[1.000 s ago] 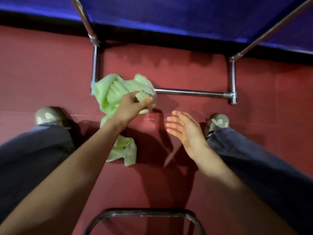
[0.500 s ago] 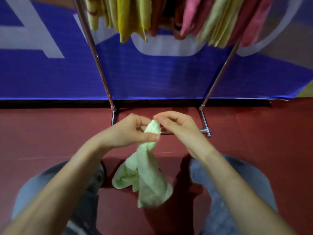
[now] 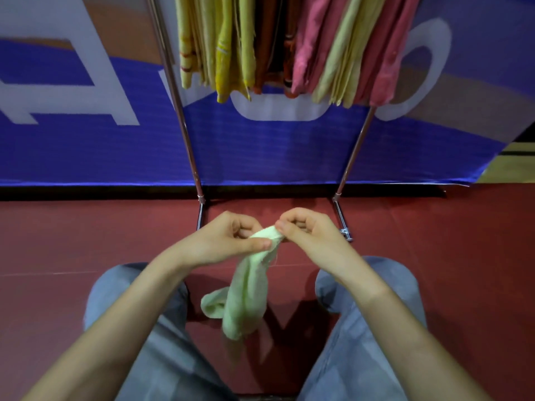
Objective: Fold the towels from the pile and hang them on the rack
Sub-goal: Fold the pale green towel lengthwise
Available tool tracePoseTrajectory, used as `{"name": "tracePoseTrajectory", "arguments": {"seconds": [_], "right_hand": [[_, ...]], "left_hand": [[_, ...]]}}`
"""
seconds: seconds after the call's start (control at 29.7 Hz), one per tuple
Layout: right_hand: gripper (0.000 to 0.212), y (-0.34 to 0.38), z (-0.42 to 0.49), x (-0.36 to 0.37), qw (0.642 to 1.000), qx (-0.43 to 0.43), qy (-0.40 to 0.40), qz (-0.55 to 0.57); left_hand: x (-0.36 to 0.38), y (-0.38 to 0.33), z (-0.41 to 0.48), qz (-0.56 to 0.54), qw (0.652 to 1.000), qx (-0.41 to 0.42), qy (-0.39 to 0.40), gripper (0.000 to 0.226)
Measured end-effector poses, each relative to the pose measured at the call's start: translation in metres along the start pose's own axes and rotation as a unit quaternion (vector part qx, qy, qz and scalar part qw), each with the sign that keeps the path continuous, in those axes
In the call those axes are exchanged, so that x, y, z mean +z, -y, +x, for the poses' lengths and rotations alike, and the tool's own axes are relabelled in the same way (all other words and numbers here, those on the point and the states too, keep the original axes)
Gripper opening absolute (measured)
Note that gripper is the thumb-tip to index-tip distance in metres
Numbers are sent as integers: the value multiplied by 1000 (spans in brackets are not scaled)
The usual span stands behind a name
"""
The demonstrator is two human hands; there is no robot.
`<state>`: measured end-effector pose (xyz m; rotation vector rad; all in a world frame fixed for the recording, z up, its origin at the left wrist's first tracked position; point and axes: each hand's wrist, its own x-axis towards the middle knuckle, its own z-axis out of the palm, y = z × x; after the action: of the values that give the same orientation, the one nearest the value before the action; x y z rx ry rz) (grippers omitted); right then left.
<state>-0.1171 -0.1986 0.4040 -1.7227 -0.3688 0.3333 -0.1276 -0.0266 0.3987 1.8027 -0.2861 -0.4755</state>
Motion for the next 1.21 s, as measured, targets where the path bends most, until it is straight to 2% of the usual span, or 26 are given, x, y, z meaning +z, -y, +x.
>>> {"name": "tracePoseTrajectory", "arguments": {"seconds": [0.13, 0.27, 0.47, 0.57, 0.78, 0.91, 1.01, 1.21], "right_hand": [[20, -1, -11, 5, 999, -5, -34, 23], [14, -5, -21, 8, 999, 24, -16, 30], [20, 5, -26, -2, 999, -14, -43, 15], [24, 12, -23, -18, 993, -26, -104, 47], [22, 26, -18, -73, 973, -24, -213, 88], [22, 20, -23, -108, 954, -5, -279, 107], [21, 9, -25, -122, 944, 14, -307, 121], [22, -10, -24, -110, 949, 32, -290, 117]], "left_hand": [[8, 2, -11, -7, 1000, 17, -16, 12], [9, -2, -14, -18, 998, 44, -38, 9], [7, 9, -19, 3, 1000, 12, 8, 10], [-2, 19, -20, 36, 999, -15, 2, 34], [-29, 40, -34, 82, 994, -61, -42, 64], [-43, 46, -44, 76, 991, -100, -56, 44], [-47, 53, -51, 14, 992, -103, -69, 26], [-22, 66, -44, -87, 980, -111, -138, 27]]}}
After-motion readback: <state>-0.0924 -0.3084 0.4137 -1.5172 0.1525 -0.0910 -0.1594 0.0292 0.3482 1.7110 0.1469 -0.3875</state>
